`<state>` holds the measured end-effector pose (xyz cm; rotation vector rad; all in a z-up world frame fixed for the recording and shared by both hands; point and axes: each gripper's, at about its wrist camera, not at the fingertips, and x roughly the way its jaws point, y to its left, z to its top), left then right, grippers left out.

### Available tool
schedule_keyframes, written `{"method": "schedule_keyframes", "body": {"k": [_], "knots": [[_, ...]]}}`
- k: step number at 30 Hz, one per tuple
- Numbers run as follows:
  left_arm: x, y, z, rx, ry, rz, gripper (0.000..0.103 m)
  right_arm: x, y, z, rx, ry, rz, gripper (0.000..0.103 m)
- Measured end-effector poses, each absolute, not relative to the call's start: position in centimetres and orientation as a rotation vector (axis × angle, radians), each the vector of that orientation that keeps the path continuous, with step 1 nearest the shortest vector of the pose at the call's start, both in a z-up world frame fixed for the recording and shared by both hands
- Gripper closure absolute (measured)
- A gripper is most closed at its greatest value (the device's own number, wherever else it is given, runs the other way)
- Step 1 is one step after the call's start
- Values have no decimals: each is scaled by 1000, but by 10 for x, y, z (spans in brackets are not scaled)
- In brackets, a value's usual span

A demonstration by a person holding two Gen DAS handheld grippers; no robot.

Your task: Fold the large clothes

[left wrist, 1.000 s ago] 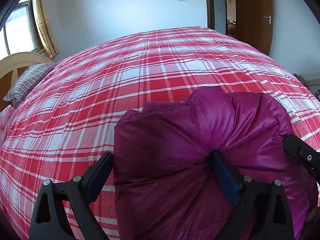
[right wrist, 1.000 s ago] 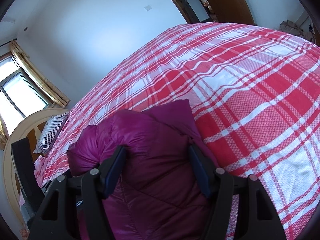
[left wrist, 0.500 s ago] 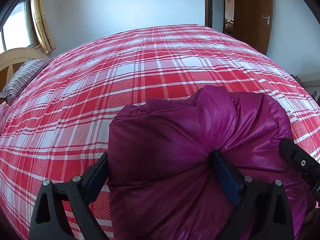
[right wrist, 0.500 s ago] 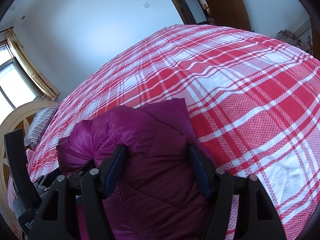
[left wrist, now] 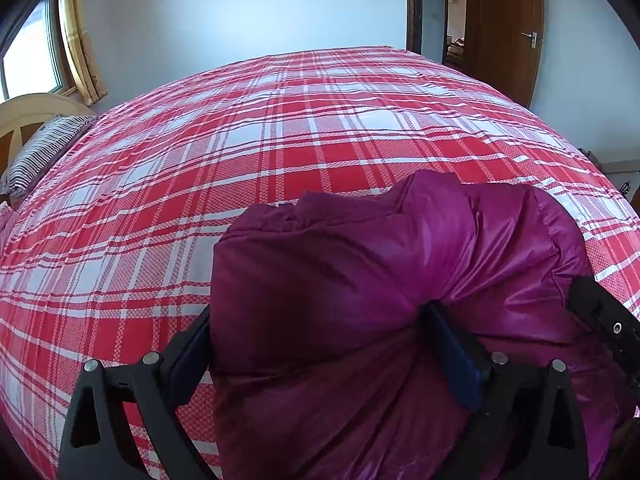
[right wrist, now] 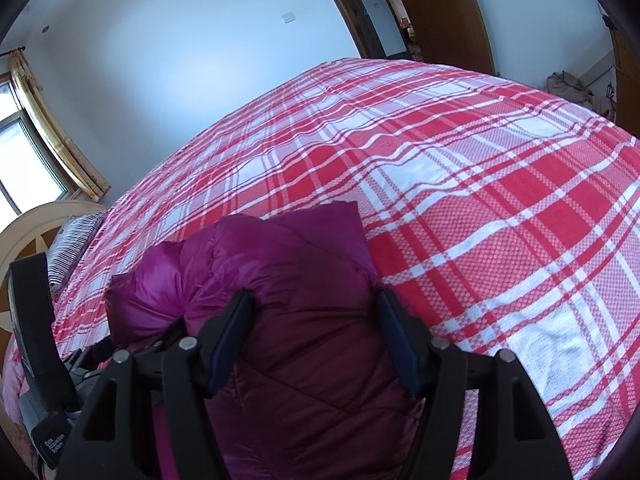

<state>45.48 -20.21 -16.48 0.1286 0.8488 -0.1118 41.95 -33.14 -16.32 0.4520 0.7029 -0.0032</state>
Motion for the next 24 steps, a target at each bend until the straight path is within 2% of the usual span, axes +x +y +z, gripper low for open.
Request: {"method": "schedule_keyframes", "body": {"k": [7,16,24], "knots": [[455,-201,-166,116,852,-119,3,405,-339,-153,441,634,-85,27],[458,-195,-167,67,870,-145,3,421,-342,-163,347,769,-55,27],[458,-182,-165,-24,884,-193,3,418,-367,-175,513,755,52,25]]}}
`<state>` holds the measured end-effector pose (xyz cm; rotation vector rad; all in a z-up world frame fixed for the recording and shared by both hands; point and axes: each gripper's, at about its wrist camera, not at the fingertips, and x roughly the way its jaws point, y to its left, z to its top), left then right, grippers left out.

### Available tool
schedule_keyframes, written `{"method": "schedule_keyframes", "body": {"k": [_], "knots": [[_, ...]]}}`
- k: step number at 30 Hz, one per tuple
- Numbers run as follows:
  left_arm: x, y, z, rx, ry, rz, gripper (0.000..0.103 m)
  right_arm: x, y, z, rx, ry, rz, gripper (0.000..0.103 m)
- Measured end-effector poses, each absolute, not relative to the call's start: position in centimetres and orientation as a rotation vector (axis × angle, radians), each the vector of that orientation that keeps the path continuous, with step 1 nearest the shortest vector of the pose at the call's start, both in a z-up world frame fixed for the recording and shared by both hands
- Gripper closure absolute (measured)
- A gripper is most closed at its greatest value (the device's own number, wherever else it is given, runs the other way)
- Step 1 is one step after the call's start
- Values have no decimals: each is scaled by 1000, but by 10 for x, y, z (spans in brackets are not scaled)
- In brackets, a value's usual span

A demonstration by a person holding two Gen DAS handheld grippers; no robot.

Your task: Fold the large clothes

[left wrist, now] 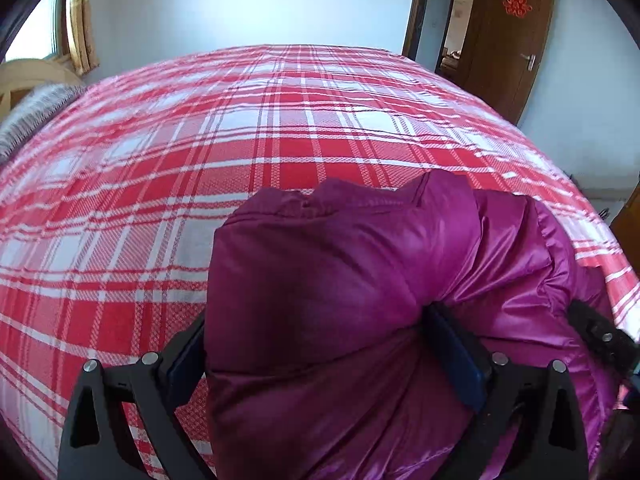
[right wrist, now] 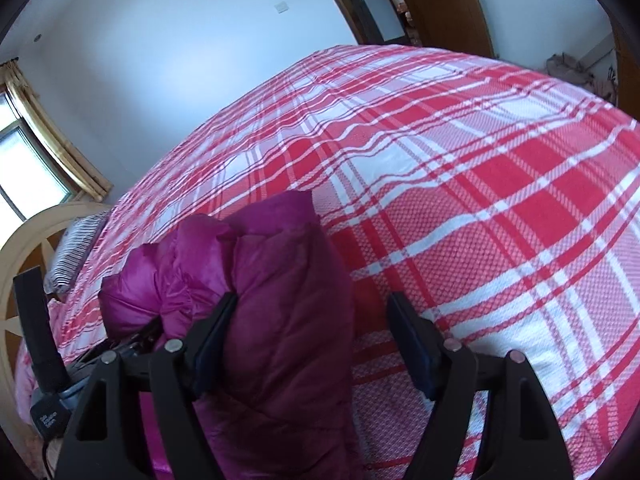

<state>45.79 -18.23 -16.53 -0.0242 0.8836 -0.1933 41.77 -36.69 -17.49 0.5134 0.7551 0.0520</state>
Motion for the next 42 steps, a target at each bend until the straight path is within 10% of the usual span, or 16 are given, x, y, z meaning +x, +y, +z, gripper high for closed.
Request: {"method": "schedule_keyframes", "body": {"k": [14,19,28,38,42], "knots": [[383,-120,-155,-156,853,-373,3,422,-372,-181,555,768,159,23],[385,-125,-167,-229,880,-453,3,414,-373,-178,546,730,152,45],[394,-130,-170,-238,880,-509,3,423,-373,-183,569,760,217,48],[361,-160,-136,-39,764,-528,68,413,-368,-180,593,723,374,83],[336,-164,-112,60,696,-493,73,394,-358,-168,546,675,375,85]]}}
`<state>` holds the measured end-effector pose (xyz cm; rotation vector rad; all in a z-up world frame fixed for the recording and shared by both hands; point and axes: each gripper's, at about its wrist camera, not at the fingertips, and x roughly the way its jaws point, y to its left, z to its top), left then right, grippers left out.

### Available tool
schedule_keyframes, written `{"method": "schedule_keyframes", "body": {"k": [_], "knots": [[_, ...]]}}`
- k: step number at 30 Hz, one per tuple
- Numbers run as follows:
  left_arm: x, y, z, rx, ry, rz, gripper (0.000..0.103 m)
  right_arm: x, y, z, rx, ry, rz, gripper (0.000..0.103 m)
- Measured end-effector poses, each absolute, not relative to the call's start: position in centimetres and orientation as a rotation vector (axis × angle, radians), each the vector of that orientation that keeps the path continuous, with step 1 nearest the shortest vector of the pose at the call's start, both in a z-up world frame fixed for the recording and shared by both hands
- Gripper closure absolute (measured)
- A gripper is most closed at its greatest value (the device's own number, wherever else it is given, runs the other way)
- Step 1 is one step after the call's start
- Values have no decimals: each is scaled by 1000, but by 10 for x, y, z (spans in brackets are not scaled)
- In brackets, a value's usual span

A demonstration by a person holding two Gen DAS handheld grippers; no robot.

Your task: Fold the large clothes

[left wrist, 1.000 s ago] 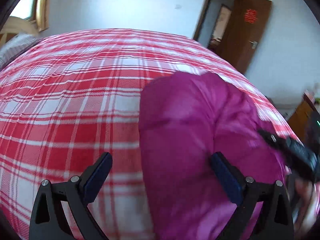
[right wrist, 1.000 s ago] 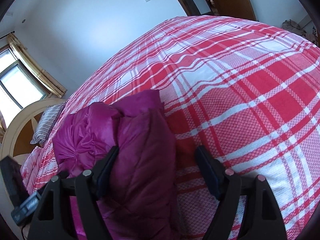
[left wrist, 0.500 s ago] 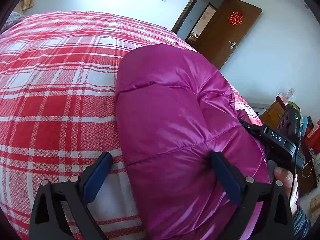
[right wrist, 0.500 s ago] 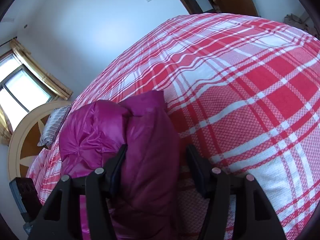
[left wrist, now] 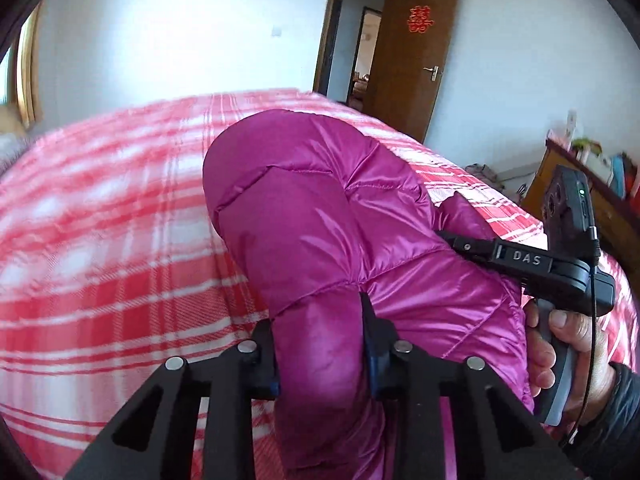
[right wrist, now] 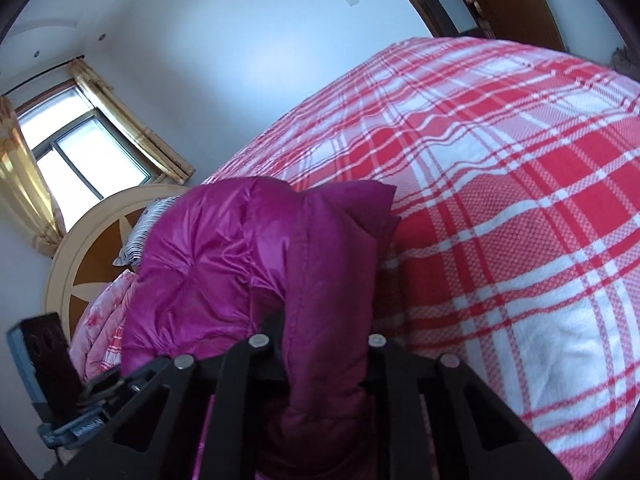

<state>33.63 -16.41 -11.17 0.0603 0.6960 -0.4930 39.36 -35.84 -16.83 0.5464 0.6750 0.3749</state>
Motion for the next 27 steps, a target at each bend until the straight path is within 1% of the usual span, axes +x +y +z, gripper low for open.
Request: {"method": "schedule_keyframes", "body": {"k": [5,11,17,27], "knots": [[306,-150,-90,97,673,-452,74,377,-349,-158,569,639,392,87],[284,-115,-75,76,636,-402,75,367,-317,-130,555,606,454,88],[276,-72,-69,37,621,-330,75,368,-271,-110,512,596,534,88],[255,8,-65,-27,594,-196,75,386,-180,-97,440,629,665,88]]}}
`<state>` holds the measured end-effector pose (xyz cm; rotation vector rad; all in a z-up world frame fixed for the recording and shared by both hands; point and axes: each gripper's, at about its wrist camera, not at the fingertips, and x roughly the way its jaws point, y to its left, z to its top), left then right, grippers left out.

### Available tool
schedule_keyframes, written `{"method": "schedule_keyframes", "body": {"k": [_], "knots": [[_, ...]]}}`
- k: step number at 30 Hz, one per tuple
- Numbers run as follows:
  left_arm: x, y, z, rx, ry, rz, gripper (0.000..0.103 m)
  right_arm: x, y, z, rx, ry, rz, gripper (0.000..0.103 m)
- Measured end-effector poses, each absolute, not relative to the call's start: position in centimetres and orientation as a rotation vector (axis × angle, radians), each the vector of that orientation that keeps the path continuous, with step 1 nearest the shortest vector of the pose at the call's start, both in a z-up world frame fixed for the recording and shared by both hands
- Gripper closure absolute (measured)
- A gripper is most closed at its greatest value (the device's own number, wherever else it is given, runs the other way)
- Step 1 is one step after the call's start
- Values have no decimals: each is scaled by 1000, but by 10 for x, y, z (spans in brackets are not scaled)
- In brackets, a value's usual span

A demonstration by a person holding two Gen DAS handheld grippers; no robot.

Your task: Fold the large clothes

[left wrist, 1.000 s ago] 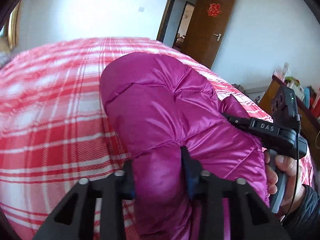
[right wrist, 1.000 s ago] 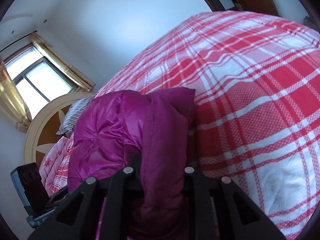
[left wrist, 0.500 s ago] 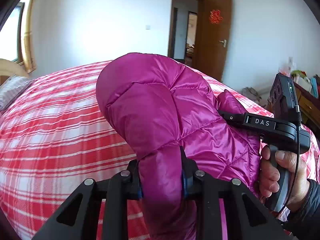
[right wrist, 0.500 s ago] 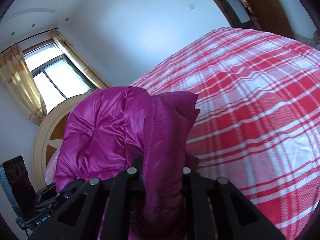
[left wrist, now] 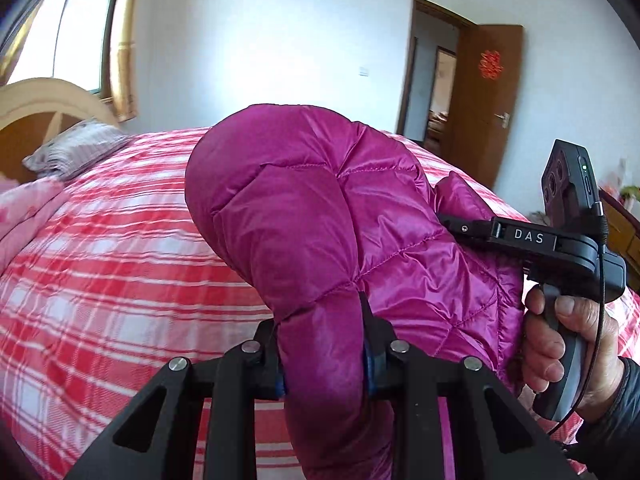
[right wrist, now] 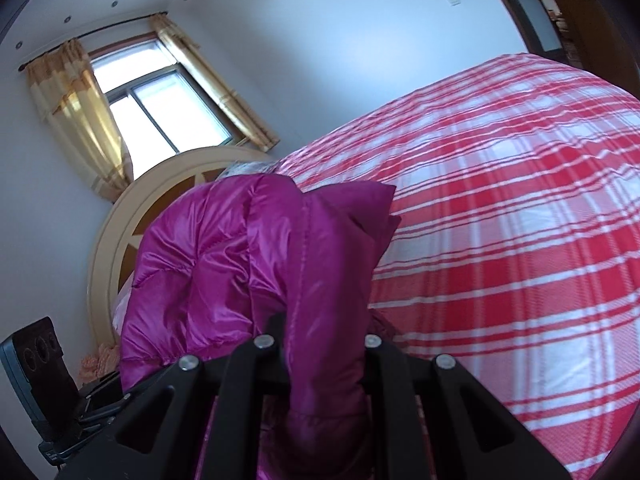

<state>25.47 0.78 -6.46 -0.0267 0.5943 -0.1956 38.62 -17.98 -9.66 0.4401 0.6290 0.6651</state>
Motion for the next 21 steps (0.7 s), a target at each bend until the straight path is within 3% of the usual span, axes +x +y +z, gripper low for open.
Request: {"method": "schedule_keyframes", "body": {"k": [10,21], "knots": [[252,98,-79,-111,607,-40,75,404,-67,-89,335,683,802,88],[252,168,-116,-190,674,77,75,418,30,-120,250,797,884,88]]}}
